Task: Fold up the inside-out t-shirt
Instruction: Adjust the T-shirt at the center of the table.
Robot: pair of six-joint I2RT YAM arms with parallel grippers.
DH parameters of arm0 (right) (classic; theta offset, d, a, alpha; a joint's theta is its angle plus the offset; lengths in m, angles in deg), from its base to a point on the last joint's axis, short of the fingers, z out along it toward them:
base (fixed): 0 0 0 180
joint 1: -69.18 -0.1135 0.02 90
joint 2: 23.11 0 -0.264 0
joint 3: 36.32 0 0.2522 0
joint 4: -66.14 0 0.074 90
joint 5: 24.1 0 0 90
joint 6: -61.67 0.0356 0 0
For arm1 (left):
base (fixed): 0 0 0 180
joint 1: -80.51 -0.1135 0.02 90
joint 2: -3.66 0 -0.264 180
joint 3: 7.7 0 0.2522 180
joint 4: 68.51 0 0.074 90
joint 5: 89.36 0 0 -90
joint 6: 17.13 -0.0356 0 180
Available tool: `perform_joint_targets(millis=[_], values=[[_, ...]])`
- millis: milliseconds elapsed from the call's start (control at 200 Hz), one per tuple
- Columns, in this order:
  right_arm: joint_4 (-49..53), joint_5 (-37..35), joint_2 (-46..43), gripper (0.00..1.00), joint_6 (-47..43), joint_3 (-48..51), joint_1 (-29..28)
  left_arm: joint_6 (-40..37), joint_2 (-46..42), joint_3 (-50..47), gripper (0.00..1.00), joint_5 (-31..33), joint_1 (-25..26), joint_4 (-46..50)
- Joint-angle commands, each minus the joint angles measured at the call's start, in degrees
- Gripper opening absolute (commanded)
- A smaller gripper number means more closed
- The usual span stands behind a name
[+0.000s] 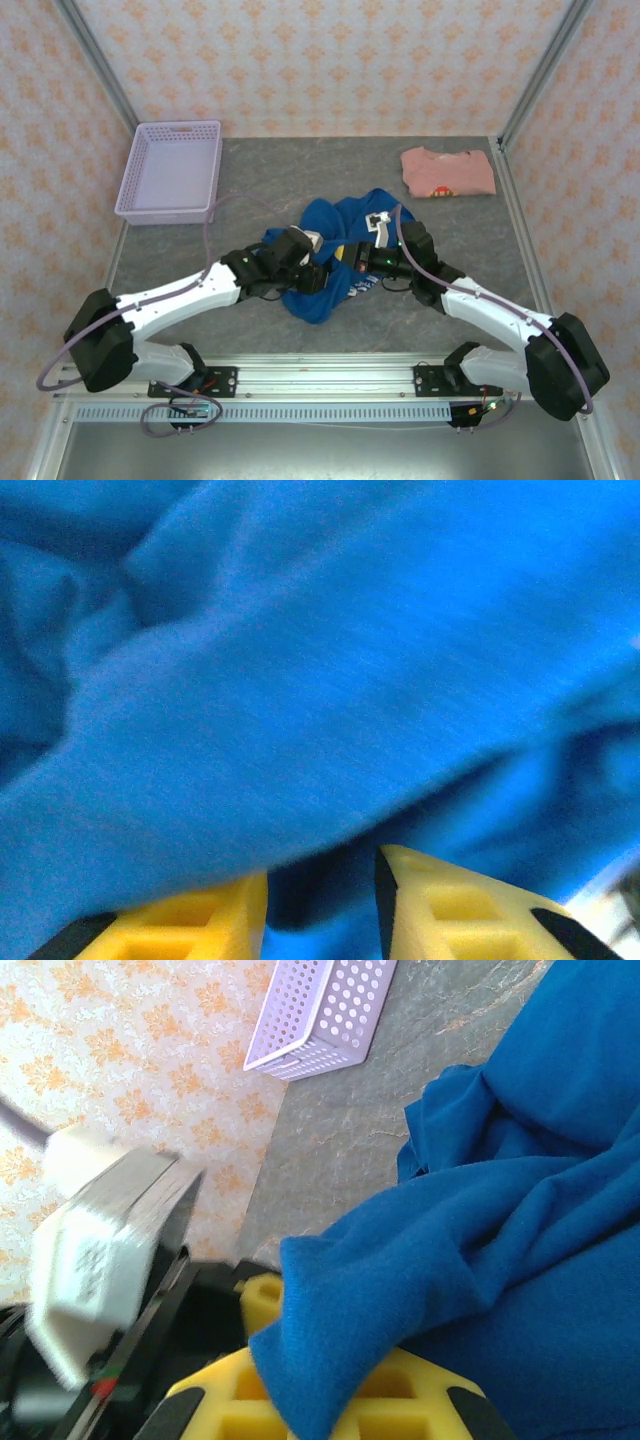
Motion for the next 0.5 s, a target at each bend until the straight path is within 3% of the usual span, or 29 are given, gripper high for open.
perform_joint_targets(millis=[0,125,220,285,415,495], values=[[-1.1,2.0,-1.1,0.0,-0.1,-1.0,0.3,0.1,3.0,2.3,0.43,2.0,-3.6,-2.6],[-1.0,2.1,-1.5,0.0,-1.0,-0.7,0.3,-1.6,10.3,7.1,0.52,2.7,-3.6,0.4],[-3.0,2.1,-1.2,0.0,-0.8,-0.4,0.3,-1.5,14.5,8.6,0.52,0.4,-3.6,-0.5],[-3.9,2.1,-0.7,0.0,-0.8,-0.1,0.3,-1.4,15.4,8.6,0.42,-1.4,-3.7,-3.6],[3.4,-1.2,-2.1,0.0,-5.2,-0.4,0.4,-4.2,10.4,6.2,0.08,-3.6,-4.5,-9.8],[12.7,-9.9,-4.5,0.0,-6.6,-1.4,1.2,-6.9,2.0,0.1,0.02,-11.9,-5.3,-18.3]])
